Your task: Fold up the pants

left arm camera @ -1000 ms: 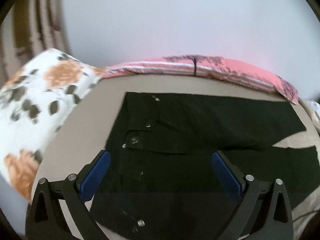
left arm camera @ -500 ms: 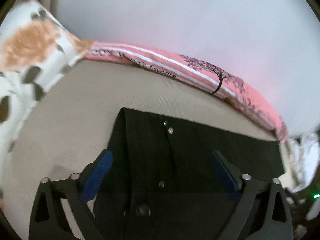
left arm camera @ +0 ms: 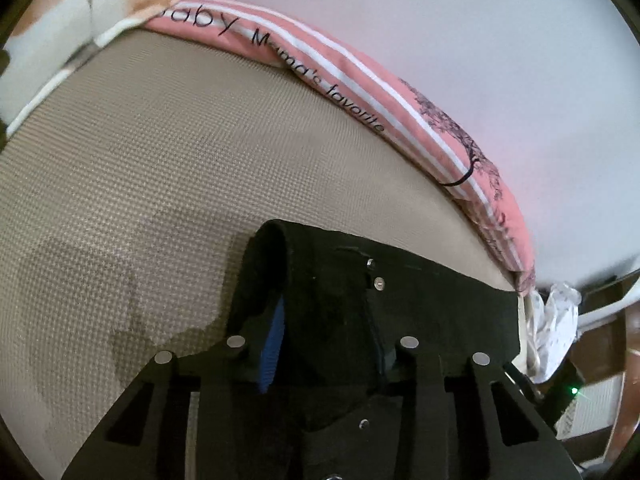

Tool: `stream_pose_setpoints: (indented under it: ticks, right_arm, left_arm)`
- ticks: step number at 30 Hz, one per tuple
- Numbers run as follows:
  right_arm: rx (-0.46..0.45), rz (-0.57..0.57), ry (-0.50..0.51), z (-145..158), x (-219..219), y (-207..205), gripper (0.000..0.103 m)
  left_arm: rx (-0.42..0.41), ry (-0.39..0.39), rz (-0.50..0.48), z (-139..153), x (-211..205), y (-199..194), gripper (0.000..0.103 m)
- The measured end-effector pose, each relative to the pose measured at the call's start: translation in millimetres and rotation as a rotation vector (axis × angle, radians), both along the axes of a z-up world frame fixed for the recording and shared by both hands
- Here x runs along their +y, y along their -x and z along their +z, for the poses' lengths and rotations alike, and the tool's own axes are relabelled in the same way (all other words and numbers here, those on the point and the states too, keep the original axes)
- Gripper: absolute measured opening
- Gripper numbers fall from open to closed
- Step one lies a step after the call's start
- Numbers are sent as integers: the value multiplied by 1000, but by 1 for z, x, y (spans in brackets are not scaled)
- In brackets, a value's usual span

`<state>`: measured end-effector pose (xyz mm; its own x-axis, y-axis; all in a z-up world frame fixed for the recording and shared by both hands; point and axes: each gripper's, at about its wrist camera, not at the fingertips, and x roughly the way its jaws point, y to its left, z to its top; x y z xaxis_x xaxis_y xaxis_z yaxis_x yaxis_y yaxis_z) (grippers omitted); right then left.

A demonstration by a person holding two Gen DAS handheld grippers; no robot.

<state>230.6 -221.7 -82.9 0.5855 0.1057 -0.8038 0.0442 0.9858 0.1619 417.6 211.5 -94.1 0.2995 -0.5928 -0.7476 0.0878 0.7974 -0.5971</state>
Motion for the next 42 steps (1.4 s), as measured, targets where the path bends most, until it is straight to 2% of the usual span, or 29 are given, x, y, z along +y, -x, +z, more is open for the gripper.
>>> stream_pose_setpoints:
  ticks: [3, 7, 11, 15, 22, 28, 30, 31, 32, 36, 38, 42]
  right_arm:
    - [-3, 15, 7, -2, 5, -7, 103]
    - [-10, 28, 3, -3, 11, -11, 103]
    - [-2, 37, -3, -6, 14, -15, 103]
    - [-18, 42, -1, -2, 15, -18, 103]
    - [-27, 39, -11, -3, 14, -22, 103]
    - [-19, 36, -16, -8, 14, -27, 103]
    - [-21, 49, -26, -7, 12, -27, 103]
    - [-22, 63, -21, -6, 11, -29, 103]
    - [-22, 83, -23, -4, 10, -31, 103]
    - [-13, 170, -4, 3, 1, -44, 103]
    - [5, 214, 29, 6, -6, -58, 103]
    - [40, 339, 48, 17, -17, -88, 103]
  left_arm:
    - [-1, 6, -23, -1, 5, -1, 37]
    - [-18, 66, -53, 2, -1, 0, 37]
    - [-60, 95, -95, 12, -13, 1, 32]
    - [-60, 78, -126, 13, -22, -4, 32]
    - [9, 61, -126, -11, -40, -25, 32]
    - [-20, 71, -55, -19, -52, -38, 32]
    - [-52, 58, -53, -17, -54, -34, 27]
    - [-81, 12, -49, -14, -54, -31, 11]
    - [-97, -8, -50, -12, -53, -27, 10]
    - [-183, 66, -27, 12, -47, -11, 9]
    - [-252, 85, -42, 30, -48, 4, 9]
    - [-328, 127, -92, 60, -50, 29, 9]
